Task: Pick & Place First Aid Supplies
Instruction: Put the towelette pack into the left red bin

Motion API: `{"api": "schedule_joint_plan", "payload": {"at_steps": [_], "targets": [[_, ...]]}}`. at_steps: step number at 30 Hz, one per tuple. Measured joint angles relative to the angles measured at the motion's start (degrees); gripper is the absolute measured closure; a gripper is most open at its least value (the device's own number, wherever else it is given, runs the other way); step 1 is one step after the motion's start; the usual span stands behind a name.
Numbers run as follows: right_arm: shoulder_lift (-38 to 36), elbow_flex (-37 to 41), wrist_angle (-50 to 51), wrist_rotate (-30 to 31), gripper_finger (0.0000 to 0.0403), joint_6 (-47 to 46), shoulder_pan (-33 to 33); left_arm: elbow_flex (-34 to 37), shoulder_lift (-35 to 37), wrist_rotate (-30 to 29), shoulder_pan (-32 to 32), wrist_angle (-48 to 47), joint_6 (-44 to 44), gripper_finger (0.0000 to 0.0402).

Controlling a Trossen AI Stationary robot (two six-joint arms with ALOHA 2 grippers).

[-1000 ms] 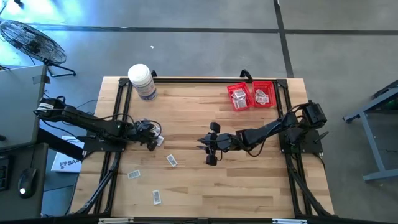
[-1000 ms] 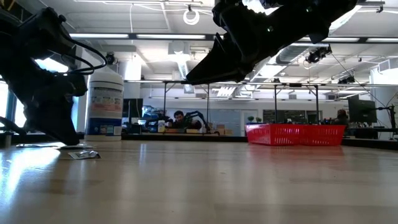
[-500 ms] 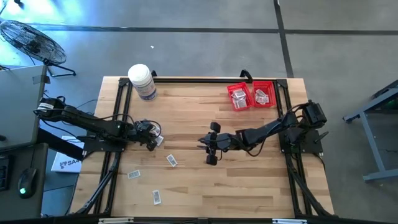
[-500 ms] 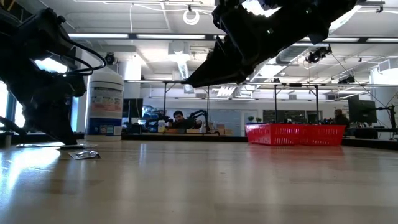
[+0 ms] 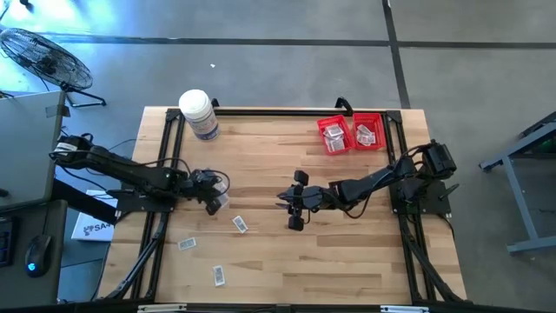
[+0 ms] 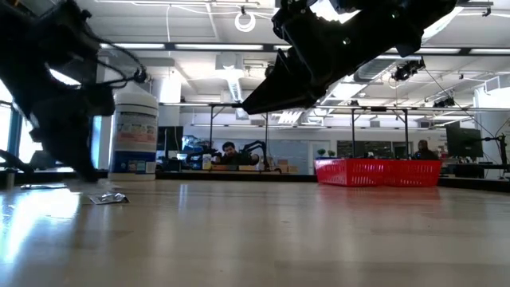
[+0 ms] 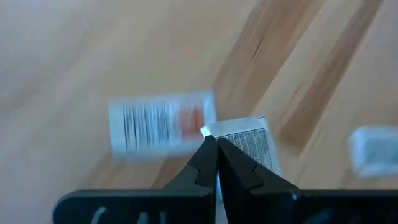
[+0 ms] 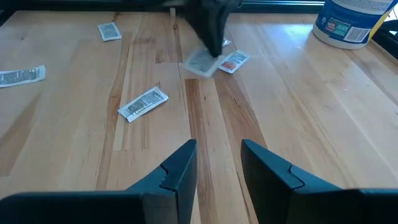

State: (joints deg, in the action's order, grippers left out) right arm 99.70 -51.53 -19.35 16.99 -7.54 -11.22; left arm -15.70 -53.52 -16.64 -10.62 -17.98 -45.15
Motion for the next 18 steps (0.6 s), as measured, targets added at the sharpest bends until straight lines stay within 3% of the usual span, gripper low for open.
{"api": "schedule_joint_plan", "payload": {"at_steps": [8,18], "targets": [[0.0,0.0,-0.1,-0.9,0.0275,0.0,0.1,-1.9,-0.2,-8.5,0.0,9.1,6.7,0.0401],[9.4,-0.1,-14.1,-1.6,0.0195,-9.6,3.7,-2.0,-9.2,-19.2,-3.1,30.8,22.5,0.0401]]}}
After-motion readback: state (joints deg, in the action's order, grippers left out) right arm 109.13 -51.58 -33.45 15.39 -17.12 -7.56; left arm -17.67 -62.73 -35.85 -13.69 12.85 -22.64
